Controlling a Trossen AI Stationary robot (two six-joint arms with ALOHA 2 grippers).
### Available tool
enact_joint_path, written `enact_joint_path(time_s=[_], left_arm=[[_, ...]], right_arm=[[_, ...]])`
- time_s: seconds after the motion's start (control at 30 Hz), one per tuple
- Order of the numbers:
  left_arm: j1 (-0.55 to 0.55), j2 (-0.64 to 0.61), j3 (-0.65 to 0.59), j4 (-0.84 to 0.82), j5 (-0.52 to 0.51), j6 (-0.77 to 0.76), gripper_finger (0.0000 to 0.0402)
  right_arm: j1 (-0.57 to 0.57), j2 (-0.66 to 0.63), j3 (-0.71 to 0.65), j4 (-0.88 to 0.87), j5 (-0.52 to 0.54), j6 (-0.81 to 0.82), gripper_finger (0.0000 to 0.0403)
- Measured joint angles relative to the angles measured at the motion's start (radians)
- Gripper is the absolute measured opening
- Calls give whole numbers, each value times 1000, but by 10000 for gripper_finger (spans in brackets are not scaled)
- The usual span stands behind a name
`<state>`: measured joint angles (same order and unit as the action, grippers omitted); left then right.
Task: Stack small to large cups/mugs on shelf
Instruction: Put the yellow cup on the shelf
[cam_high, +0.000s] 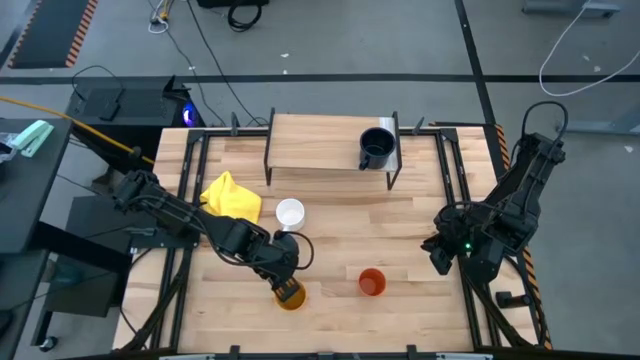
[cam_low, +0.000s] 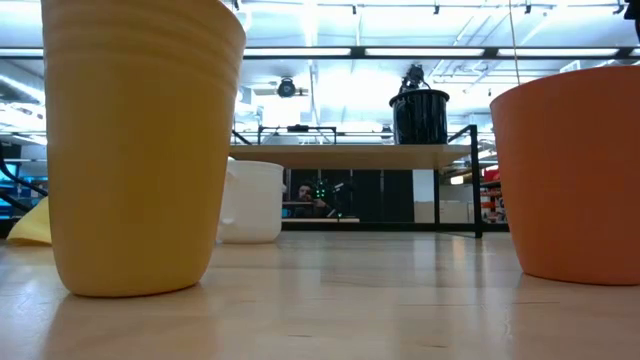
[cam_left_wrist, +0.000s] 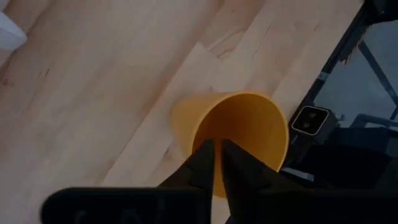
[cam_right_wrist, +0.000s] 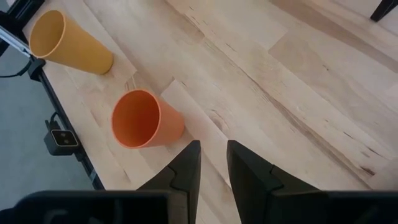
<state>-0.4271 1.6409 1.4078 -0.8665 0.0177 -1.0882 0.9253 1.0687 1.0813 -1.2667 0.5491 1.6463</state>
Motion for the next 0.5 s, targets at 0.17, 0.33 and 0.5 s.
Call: enact_joint_path(time_s=[0.17,0.33,0.5], left_arm=[[1,0,0,-8,-2,-25,81],[-4,23,0,-11,16,-26,101],[-15,93,0,-22,84,-26,105]], right_arm=[[0,0,0,0,0,0,87],[0,0,0,0,0,0,87],[0,0,0,0,13,0,87]])
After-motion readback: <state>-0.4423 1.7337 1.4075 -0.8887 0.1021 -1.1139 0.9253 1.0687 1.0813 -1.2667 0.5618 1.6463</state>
